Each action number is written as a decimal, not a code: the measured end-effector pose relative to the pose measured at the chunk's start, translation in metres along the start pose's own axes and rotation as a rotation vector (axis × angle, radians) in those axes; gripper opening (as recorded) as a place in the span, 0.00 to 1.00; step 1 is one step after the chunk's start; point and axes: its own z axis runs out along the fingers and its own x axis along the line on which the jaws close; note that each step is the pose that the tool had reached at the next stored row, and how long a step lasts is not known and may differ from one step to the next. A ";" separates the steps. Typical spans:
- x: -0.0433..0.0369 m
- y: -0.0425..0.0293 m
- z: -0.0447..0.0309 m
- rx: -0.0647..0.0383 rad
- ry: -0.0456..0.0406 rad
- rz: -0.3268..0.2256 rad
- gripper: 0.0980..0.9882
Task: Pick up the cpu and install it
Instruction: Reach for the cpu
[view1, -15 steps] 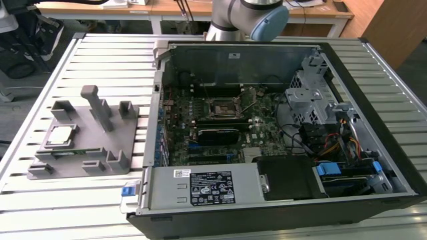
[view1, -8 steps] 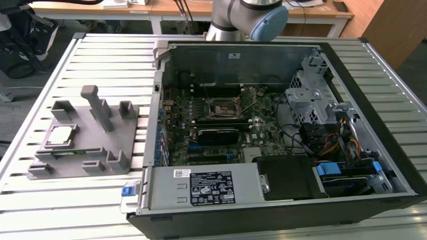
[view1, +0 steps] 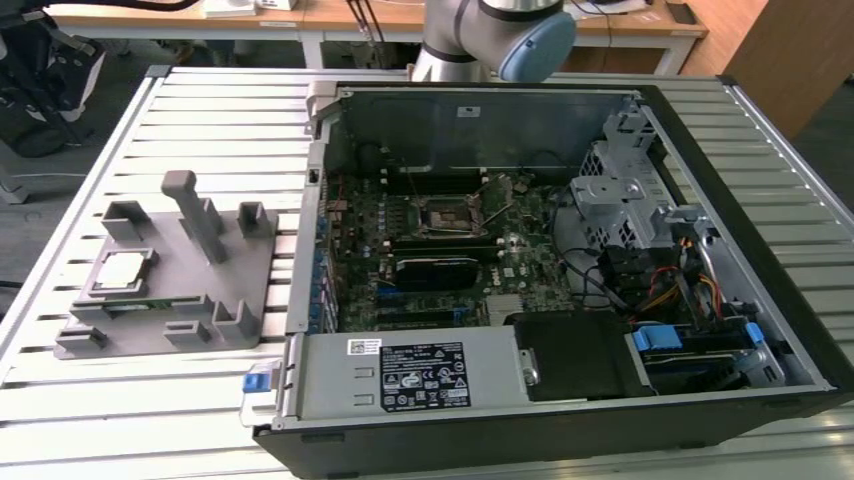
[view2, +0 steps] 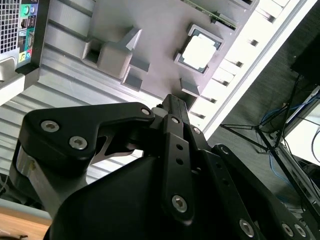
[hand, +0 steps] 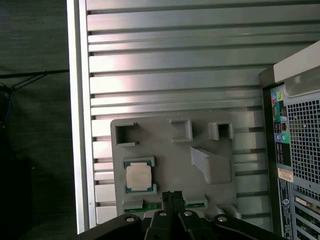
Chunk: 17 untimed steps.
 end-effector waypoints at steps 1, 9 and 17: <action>0.0011 0.0000 0.0001 0.000 0.0003 0.000 0.01; 0.0101 0.0002 0.0003 0.000 0.0019 0.000 0.01; 0.0198 -0.0002 0.0007 0.000 0.0034 0.000 0.01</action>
